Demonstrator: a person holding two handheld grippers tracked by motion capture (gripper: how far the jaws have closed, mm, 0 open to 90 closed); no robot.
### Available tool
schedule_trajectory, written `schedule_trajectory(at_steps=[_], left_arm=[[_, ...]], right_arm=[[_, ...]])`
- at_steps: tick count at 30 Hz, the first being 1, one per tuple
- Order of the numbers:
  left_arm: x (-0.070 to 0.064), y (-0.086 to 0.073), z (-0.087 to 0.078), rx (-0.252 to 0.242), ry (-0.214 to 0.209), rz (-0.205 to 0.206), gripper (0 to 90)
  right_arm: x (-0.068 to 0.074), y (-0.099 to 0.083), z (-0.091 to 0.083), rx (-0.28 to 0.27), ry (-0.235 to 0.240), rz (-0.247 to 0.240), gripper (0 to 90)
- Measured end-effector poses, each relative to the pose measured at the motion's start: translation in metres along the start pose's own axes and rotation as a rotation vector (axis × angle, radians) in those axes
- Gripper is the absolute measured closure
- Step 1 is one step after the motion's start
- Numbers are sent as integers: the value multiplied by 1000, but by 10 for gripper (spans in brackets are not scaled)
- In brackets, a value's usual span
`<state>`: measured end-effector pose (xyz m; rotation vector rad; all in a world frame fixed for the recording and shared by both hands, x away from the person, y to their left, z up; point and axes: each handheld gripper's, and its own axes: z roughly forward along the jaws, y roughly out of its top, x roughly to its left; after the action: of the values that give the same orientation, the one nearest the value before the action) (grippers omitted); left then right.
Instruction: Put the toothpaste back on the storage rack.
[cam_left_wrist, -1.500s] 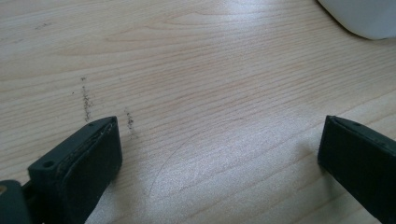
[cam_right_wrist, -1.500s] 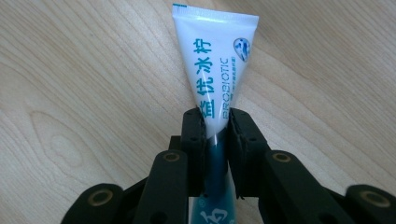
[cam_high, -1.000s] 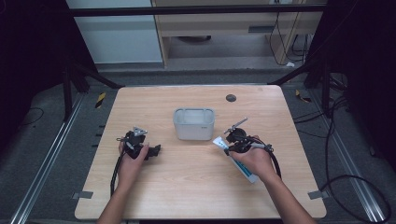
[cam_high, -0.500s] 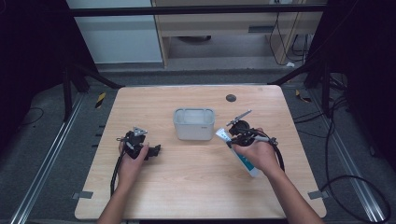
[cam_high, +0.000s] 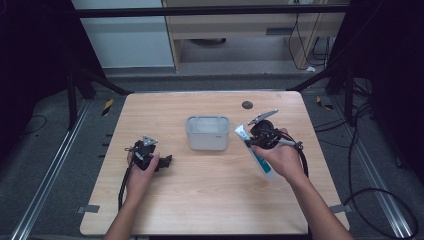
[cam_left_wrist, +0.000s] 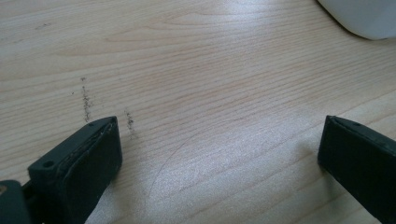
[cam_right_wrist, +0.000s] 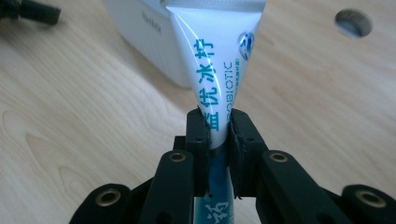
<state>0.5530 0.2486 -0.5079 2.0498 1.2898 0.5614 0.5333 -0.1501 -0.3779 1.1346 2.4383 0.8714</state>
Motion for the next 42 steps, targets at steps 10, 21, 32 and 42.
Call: schedule_trajectory(at_steps=[10, 21, 32, 42], left_arm=[[0, 0, 0, 0, 0, 0, 0], [0, 0, 0, 0, 0, 0, 0], [0, 0, 0, 0, 0, 1, 0], [0, 0, 0, 0, 0, 1, 0]], right_arm=[[-3, 9, -15, -105, -28, -3, 798], [0, 18, -23, -213, -94, 41, 799], [11, 32, -30, -321, -118, 53, 802], [20, 46, -35, -371, -154, 37, 802]])
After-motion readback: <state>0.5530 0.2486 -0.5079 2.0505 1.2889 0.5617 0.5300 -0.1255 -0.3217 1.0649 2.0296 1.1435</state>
